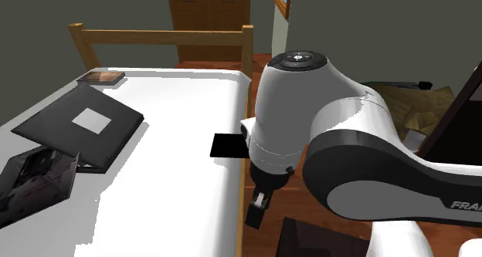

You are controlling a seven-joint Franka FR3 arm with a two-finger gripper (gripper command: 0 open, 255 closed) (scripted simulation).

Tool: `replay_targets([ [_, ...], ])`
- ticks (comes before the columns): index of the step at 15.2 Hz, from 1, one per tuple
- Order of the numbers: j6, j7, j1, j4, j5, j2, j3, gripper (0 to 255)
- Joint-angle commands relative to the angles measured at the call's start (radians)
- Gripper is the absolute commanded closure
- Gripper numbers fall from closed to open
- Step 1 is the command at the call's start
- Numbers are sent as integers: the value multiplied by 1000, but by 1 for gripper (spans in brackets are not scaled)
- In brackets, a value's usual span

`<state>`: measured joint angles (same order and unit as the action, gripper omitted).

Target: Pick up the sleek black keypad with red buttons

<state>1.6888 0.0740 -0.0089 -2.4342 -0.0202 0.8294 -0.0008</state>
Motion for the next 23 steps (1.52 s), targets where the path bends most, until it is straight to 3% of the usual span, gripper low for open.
replay_targets([
  [1,0,0,0,0,0,0,0,0],
  [7,228,47,-73,-192,-279,-8,141,0],
  [12,432,160,-201,-320,-573,-60,258,0],
  [15,545,283,-326,-365,-802,-116,340,0],
  [18,617,462,-484,-375,-1079,-190,439,0],
  [20,619,604,-590,-361,-1283,-251,509,0],
  [23,531,806,-723,-325,-1574,-361,601,0],
])
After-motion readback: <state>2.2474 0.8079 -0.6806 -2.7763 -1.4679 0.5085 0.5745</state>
